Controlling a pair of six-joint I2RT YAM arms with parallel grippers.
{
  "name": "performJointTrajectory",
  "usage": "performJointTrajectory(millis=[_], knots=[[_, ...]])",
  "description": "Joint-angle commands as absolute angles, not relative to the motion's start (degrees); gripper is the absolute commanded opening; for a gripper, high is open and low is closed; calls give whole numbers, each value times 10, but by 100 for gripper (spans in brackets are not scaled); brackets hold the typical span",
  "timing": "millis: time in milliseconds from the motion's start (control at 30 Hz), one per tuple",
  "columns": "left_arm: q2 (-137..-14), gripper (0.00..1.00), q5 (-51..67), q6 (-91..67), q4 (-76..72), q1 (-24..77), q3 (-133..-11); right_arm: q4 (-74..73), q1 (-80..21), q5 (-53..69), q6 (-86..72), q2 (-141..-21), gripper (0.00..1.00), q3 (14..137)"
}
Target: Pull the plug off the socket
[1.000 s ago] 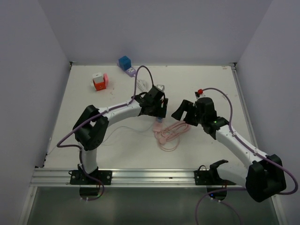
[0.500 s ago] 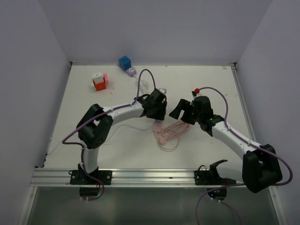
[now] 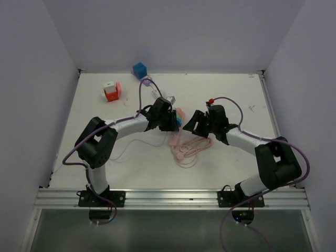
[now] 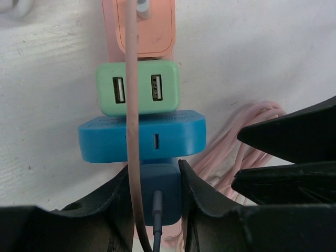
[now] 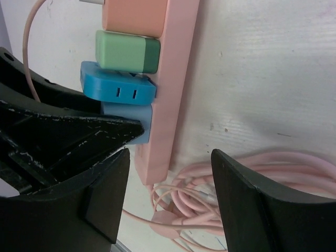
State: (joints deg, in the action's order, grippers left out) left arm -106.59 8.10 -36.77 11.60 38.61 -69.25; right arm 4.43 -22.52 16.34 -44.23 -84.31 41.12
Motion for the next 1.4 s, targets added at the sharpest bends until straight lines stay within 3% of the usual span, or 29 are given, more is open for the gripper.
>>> performJointTrajectory(millis=[0, 400, 600, 1367], knots=[[-1036, 23, 118, -387, 59, 370, -679, 97, -243, 186, -459, -871, 67, 453], [-1037, 22, 140, -437, -10, 350, -677, 129, -308, 160, -484, -927, 65, 449], [-1036, 22, 154, -448, -28, 349, -665, 168, -314, 162, -498, -949, 52, 423], [-1027, 22, 122, -432, -20, 338, -658, 185, -317, 138, -492, -852, 53, 347]])
